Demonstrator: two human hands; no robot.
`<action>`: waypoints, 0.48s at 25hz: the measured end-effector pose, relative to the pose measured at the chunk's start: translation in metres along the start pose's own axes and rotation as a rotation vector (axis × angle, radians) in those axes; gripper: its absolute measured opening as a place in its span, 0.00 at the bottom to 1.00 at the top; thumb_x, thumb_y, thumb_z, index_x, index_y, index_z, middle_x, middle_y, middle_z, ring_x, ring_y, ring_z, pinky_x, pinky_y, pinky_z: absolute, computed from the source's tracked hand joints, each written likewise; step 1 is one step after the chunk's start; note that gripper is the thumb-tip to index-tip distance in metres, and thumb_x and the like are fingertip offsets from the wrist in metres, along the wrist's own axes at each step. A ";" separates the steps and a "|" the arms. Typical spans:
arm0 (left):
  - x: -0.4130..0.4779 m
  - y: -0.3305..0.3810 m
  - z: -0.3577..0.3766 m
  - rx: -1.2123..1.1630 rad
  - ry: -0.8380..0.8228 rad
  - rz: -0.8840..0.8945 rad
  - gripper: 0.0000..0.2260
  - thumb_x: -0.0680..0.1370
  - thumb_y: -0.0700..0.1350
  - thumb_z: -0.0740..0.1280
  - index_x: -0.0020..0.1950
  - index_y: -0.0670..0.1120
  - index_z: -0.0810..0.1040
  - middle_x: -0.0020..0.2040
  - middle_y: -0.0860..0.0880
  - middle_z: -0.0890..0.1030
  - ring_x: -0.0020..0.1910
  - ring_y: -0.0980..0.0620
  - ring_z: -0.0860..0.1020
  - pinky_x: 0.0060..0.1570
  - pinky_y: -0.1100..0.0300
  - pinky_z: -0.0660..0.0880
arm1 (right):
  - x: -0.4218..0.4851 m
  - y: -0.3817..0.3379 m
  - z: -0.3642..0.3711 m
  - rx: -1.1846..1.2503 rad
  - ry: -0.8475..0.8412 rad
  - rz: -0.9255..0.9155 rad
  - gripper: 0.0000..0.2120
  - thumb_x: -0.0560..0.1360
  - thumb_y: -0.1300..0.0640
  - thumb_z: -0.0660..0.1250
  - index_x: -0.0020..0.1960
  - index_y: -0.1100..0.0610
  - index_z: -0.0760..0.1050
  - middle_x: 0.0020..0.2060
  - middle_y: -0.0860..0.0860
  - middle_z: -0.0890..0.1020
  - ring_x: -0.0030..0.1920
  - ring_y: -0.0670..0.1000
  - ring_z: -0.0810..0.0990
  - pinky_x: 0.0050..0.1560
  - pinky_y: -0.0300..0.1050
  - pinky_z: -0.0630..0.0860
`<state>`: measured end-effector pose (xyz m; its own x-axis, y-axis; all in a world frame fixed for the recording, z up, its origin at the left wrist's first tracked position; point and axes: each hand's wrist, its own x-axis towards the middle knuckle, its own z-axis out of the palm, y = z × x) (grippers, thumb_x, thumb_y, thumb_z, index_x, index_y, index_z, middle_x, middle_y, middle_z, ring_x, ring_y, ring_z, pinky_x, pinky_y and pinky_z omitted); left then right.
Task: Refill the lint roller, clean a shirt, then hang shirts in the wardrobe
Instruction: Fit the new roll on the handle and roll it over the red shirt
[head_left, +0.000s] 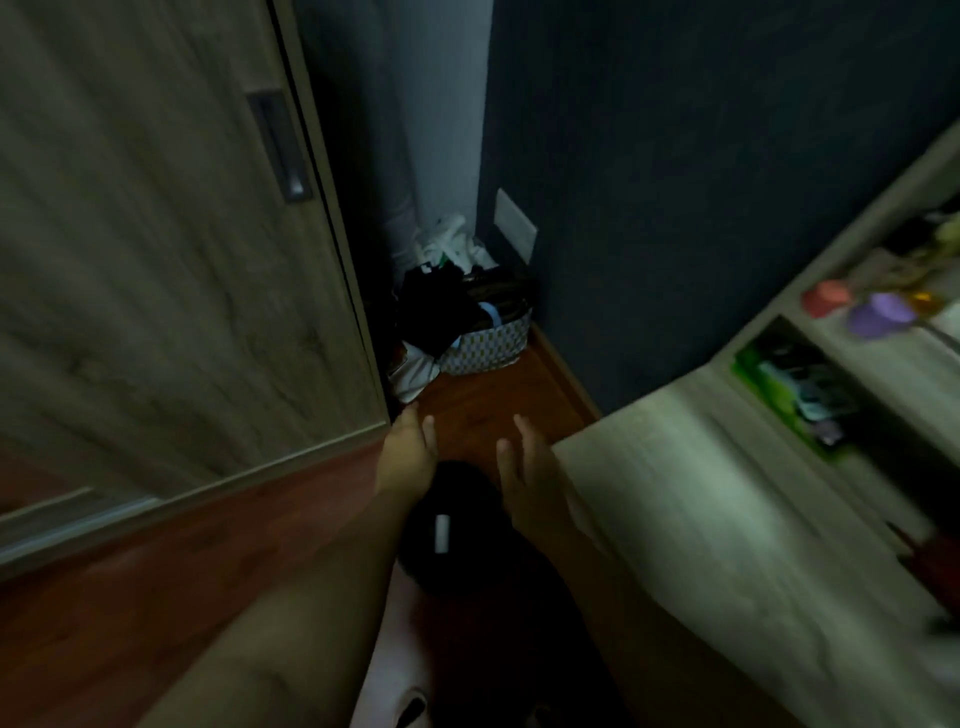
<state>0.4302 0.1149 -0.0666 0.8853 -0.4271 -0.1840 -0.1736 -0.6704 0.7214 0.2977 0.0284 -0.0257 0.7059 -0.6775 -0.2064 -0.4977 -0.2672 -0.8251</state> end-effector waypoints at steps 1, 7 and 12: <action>-0.018 0.019 -0.005 0.008 0.011 0.054 0.16 0.81 0.43 0.56 0.65 0.35 0.69 0.62 0.34 0.75 0.60 0.37 0.73 0.55 0.52 0.69 | -0.017 -0.004 -0.016 -0.030 0.032 -0.069 0.27 0.76 0.45 0.52 0.72 0.55 0.60 0.72 0.55 0.65 0.72 0.54 0.63 0.72 0.49 0.60; -0.114 0.101 0.024 -0.001 -0.058 0.256 0.19 0.81 0.46 0.54 0.69 0.39 0.66 0.65 0.37 0.73 0.64 0.39 0.71 0.59 0.53 0.68 | -0.092 0.029 -0.143 -0.222 0.242 -0.208 0.27 0.76 0.46 0.51 0.71 0.58 0.62 0.71 0.55 0.66 0.71 0.51 0.62 0.68 0.38 0.54; -0.199 0.146 0.099 -0.049 -0.114 0.290 0.19 0.81 0.46 0.55 0.70 0.39 0.65 0.68 0.38 0.71 0.67 0.40 0.69 0.63 0.54 0.65 | -0.146 0.092 -0.243 -0.315 0.283 -0.255 0.30 0.76 0.42 0.49 0.71 0.58 0.61 0.71 0.56 0.66 0.70 0.53 0.64 0.67 0.40 0.56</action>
<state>0.1856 0.0421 0.0095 0.7472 -0.6636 -0.0379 -0.3882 -0.4820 0.7855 0.0266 -0.0637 0.0563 0.6827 -0.7110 0.1684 -0.4854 -0.6136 -0.6228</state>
